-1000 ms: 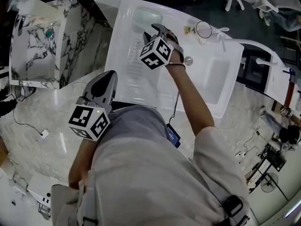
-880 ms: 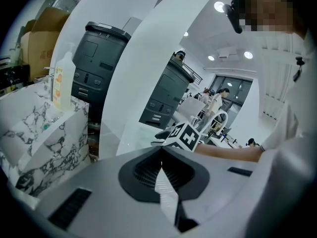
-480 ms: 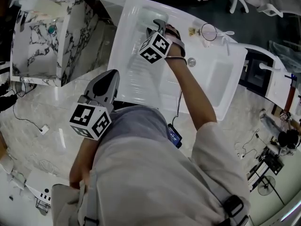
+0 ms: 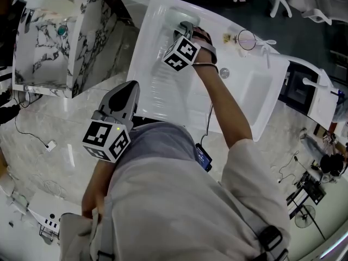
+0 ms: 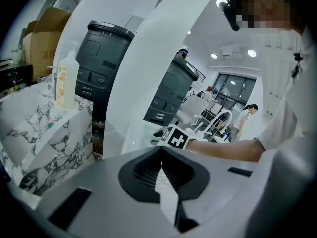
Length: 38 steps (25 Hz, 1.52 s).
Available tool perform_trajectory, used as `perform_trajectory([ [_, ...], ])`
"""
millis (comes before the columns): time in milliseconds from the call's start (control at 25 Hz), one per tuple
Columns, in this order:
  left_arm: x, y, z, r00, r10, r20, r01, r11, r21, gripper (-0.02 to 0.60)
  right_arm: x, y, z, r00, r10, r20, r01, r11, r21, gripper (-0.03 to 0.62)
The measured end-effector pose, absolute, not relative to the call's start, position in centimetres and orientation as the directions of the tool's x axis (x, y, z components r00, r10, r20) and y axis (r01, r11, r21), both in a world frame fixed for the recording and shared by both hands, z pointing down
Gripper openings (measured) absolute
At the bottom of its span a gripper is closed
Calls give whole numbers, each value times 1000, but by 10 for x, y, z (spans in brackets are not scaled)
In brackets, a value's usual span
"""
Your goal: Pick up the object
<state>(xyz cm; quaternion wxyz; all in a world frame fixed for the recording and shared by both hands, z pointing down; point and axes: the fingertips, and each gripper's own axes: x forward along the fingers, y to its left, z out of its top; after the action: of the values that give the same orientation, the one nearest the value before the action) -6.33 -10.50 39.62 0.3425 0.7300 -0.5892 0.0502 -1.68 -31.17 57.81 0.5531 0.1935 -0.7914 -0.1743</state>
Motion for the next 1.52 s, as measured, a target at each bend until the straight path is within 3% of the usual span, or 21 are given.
perform_trajectory([
  [240,-62,-106,399,307,-823,478,-891,-72,449,2,-18,-312,582,-294,-520,802,-28,843,536,100],
  [480,-64,-106,397,327,-820,469,-884,-90,460,2,-17,-308,581,-281,-524,804,-35,843,537,63],
  [1520,-81,-88,387,382,-810,445,-869,-150,472,2,-4,-284,575,-220,-515,829,-141,857,495,63],
])
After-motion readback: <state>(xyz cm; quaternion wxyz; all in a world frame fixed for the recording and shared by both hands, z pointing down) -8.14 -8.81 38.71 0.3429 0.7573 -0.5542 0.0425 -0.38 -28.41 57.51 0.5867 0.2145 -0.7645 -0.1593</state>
